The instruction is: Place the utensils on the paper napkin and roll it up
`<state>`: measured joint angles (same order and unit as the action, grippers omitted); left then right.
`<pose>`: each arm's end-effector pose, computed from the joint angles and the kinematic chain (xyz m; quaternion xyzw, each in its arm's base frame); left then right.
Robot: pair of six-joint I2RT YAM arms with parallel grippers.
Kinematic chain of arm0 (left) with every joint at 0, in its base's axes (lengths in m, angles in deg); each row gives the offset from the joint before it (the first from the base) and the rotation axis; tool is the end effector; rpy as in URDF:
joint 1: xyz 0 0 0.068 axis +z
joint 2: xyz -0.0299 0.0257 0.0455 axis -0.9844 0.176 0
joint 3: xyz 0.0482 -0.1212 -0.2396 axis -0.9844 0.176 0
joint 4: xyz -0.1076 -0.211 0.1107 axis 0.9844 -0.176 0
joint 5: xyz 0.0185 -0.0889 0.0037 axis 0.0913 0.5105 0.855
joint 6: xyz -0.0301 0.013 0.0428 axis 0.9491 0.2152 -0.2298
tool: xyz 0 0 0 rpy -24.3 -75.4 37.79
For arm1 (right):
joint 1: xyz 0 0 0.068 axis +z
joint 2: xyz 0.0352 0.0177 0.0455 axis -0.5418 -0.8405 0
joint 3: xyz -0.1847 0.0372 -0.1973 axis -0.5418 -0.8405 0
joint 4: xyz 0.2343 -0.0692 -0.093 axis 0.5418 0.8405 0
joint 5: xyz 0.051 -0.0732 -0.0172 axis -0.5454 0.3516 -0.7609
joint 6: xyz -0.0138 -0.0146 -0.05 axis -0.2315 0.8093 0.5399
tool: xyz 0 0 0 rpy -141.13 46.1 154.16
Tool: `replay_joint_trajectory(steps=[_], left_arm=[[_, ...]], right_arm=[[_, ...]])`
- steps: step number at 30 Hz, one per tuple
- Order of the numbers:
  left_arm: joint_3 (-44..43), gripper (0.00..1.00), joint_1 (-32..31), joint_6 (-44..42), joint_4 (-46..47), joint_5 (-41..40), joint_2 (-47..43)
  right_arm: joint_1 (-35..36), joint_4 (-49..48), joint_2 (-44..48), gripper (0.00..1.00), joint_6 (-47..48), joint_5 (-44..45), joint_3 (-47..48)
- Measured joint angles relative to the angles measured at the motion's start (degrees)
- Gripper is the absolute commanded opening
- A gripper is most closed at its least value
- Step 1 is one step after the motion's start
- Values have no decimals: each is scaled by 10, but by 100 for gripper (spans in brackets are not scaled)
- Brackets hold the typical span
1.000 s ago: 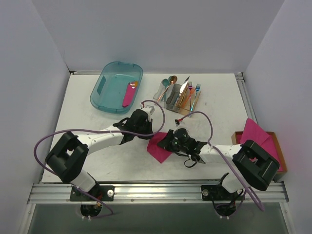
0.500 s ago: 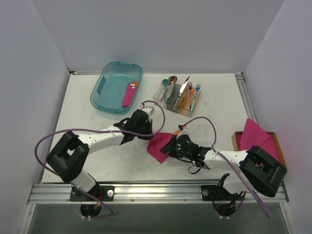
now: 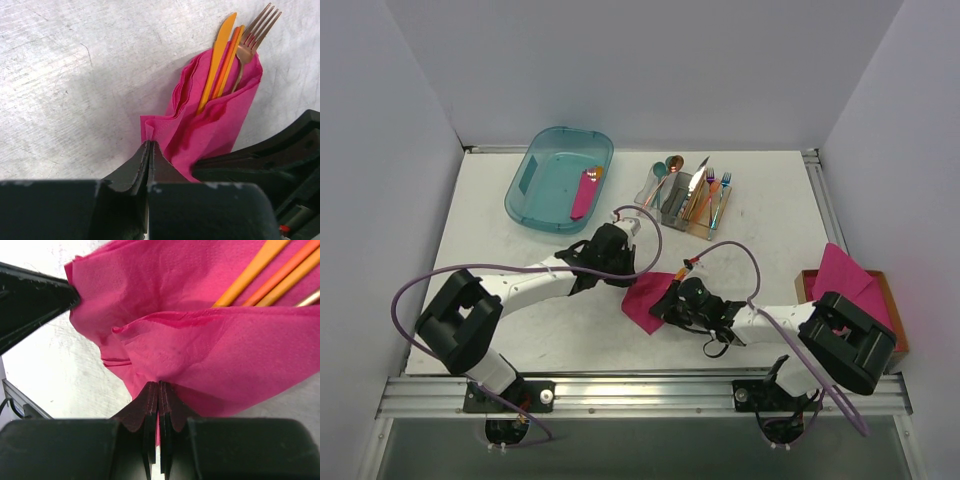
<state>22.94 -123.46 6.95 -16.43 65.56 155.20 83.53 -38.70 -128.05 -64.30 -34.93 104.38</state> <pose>0.2358 -0.2260 0.1957 0.1208 0.9185 -0.2358 0.2935 0.1570 0.1933 0.1469 0.0516 0.8438 0.4407 0.3019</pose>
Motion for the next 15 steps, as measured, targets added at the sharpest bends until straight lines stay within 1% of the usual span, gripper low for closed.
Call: replay_joint_trajectory(steps=[8, 15], left_arm=[[-33, 2, -26, 3, -42, -28, 0], [-41, 2, -50, 22, -61, -45, 0]], right_arm=[[0, -5, -18, 0, 0, 0, 14], [0, -4, -19, 0, 0, 0, 16]])
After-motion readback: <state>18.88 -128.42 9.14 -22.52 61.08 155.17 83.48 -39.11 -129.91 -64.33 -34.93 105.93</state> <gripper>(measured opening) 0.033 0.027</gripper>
